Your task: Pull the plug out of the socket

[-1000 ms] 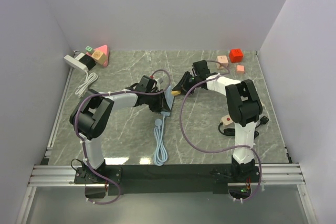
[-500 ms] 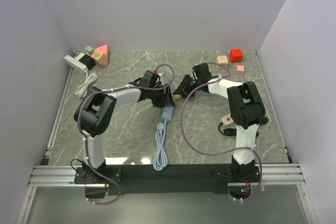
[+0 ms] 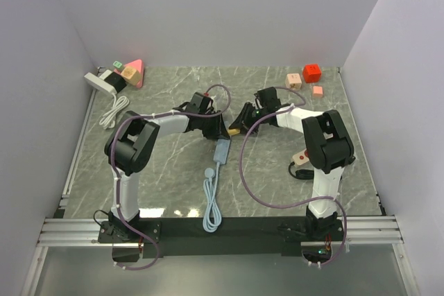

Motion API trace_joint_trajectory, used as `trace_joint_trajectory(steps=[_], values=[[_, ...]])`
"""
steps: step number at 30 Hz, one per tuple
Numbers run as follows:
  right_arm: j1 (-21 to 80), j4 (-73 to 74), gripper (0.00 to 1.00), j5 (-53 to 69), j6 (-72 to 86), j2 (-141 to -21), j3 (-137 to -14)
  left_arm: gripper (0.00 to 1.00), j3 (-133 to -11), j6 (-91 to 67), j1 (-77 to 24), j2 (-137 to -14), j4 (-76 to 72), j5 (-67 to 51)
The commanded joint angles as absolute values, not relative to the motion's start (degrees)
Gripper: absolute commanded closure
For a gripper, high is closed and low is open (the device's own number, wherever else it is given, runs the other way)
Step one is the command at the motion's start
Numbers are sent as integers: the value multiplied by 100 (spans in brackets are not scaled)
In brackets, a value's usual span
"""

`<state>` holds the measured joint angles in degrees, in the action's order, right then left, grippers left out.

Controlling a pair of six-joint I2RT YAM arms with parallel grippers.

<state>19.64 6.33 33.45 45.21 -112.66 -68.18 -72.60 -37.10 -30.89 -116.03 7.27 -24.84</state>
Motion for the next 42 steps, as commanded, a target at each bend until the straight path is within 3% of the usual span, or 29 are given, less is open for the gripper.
trace_joint_trajectory(steps=[1,9,19,26,32,34,35,36,37,40,42], values=[[2013,1247,100,3384,4229,-10725,-6891,99,-7014,-3542,-3164,-11856,1054,-1908],[1179,1625,100,3112,4026,-9722,-6003,100,-6820,-3683,-2997,-11839,1178,-1573],[634,2145,100,2497,4033,-9448,-6389,100,-7014,-3805,-2997,-11725,1222,-1652],[88,532,100,1855,5886,-10967,-7180,100,-6935,-3893,-3015,-11321,1029,-2205],[26,254,99,1073,6714,-12460,-8942,99,-6847,-3885,-3155,-11119,914,-2654],[26,561,82,941,6837,-12795,-9498,99,-6820,-3911,-3182,-11092,862,-2751],[26,589,69,1001,6899,-13119,-9762,99,-6820,-3937,-3199,-11100,853,-2812],[35,658,44,1098,6926,-13287,-10304,99,-6838,-3964,-3199,-11135,792,-2882],[-43,1059,34,1299,6926,-13454,-10623,99,-6873,-3964,-3199,-11171,782,-2935],[-114,1485,14,1424,6680,-13580,-11189,99,-7022,-3938,-3199,-11346,791,-2979],[-140,1494,9,1529,6548,-13080,-10620,99,-7145,-3911,-3190,-11452,773,-3032]])
